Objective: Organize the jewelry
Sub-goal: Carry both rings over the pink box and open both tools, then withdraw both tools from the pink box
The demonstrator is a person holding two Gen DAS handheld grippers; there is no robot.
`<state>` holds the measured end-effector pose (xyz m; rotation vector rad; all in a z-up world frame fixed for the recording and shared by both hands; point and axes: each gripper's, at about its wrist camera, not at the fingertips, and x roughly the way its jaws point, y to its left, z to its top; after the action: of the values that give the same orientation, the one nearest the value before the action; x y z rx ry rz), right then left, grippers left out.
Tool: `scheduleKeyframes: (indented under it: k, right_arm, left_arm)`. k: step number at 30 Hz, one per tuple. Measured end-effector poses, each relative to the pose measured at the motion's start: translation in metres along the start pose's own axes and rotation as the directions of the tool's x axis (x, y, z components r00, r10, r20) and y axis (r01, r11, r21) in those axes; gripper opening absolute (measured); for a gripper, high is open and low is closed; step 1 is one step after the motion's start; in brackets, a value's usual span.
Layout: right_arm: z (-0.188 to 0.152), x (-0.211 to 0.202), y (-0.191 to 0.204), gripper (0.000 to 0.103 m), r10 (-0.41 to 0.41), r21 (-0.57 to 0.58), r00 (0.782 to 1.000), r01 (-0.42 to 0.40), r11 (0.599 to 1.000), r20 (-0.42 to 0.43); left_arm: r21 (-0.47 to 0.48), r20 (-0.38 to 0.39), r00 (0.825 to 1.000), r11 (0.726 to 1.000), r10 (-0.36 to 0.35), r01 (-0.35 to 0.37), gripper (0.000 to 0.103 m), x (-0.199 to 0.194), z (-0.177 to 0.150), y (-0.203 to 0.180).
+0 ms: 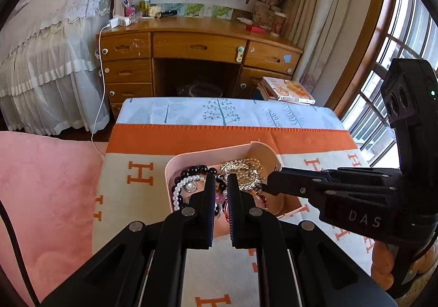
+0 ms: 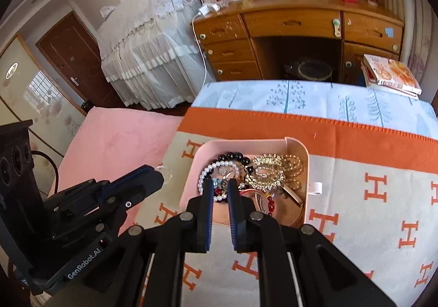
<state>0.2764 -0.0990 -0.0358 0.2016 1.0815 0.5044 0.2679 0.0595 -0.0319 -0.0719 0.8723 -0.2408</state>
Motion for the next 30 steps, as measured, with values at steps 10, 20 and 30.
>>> scheduleKeyframes:
  k: [10,20,30]
  right_arm:
    - [-0.010,0.041,-0.031,0.013,0.055,0.068,0.994,-0.049,0.996,-0.096]
    - [-0.028,0.001,-0.027,0.017,0.011,0.040,1.000,-0.011,0.999,-0.007]
    - [-0.084,-0.077,-0.013,0.036,-0.042,0.022,0.989,0.039,0.999,0.143]
  left_arm:
    - [-0.046,-0.067,0.997,0.998,0.031,-0.035,0.055,0.047,-0.010,0.012]
    - [-0.049,-0.032,0.998,0.997,0.059,-0.061,0.085,0.015,-0.021,0.004]
    - [-0.036,0.019,0.991,0.991,0.129,-0.129,0.101,-0.061,-0.061,-0.031]
